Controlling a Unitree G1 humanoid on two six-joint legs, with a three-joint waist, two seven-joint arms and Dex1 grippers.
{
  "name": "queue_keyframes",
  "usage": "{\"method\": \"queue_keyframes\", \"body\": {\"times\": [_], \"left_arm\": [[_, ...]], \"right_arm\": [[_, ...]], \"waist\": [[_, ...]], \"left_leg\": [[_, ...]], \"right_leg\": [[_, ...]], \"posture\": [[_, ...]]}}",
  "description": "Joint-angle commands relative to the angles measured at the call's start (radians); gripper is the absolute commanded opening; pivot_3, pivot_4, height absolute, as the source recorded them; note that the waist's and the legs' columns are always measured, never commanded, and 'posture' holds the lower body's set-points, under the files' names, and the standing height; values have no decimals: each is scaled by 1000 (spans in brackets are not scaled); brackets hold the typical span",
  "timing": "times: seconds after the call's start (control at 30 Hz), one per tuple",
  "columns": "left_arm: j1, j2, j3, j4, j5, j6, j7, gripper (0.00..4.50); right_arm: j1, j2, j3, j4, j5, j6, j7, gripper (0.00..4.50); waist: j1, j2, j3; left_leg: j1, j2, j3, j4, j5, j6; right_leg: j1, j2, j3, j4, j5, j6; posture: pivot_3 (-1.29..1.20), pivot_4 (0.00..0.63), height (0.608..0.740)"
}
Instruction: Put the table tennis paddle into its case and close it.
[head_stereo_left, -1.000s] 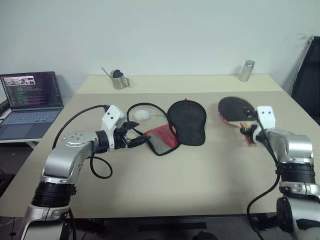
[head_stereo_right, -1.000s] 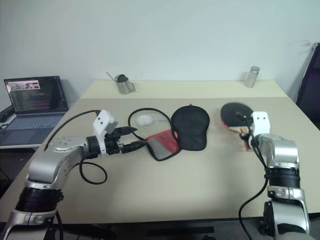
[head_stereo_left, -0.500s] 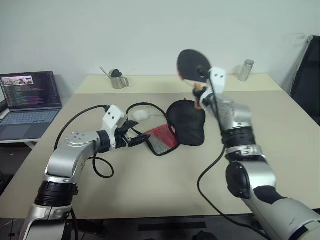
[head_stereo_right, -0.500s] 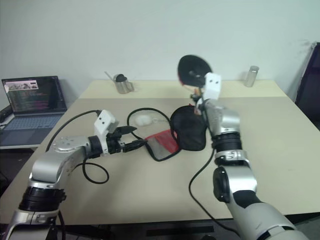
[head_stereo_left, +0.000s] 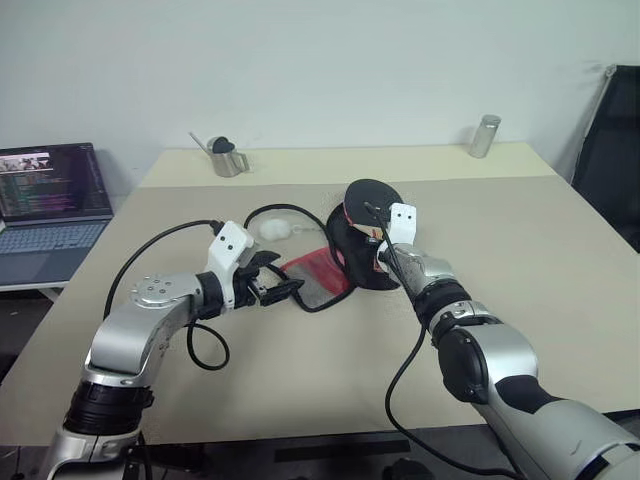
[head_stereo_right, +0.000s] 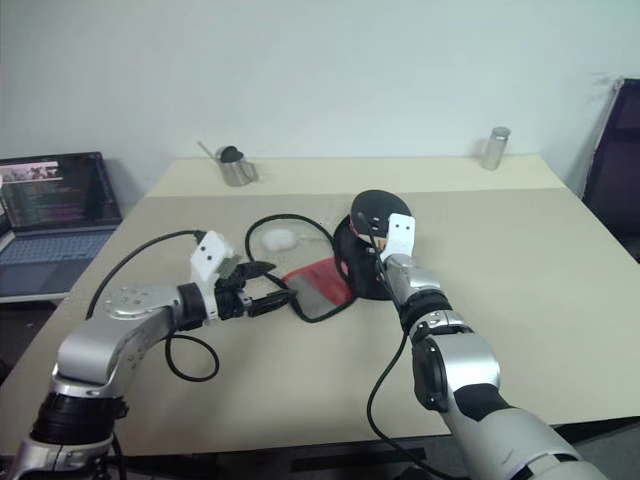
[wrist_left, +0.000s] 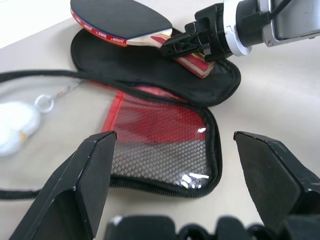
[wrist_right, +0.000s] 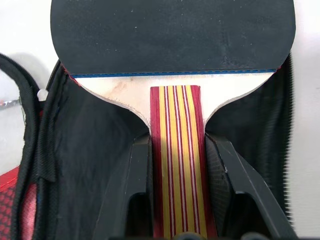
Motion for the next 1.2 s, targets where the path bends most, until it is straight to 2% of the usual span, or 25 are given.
{"method": "queue_keyframes", "body": {"times": [0.03,0.3,0.5,0.8,1.2], "left_arm": [[10,23,46,-48,-14,7,11,4118],[30,30,56,-62,-14,14,21,4118],[31,24,45,-61,-12,10,29,4118],[18,16,34,-41,-16,5,27,4118],[-3,9,15,-18,-8,-13,25,4118]], "right_arm": [[-44,8,17,-13,-2,-15,19,1052],[-40,19,47,-96,6,50,59,1052],[35,33,63,-179,7,127,44,1052],[215,80,128,-518,-5,303,-13,1052],[258,71,168,-687,-27,443,-30,1052]], "waist": [[-7,0,0],[-11,0,0],[-10,0,0],[-9,0,-1],[-7,0,-1]], "left_leg": [[0,0,0,0,0,0],[0,0,0,0,0,0],[-2,0,0,0,0,0],[-2,0,0,1,0,0],[-2,0,0,1,0,0]], "right_leg": [[0,0,0,0,0,0],[-1,0,0,0,0,0],[-3,0,0,0,0,0],[-3,0,0,1,0,0],[-3,0,1,2,0,0]], "posture": [[0,150,740],[0,150,740],[0,150,740],[0,150,740],[0,150,740]]}}
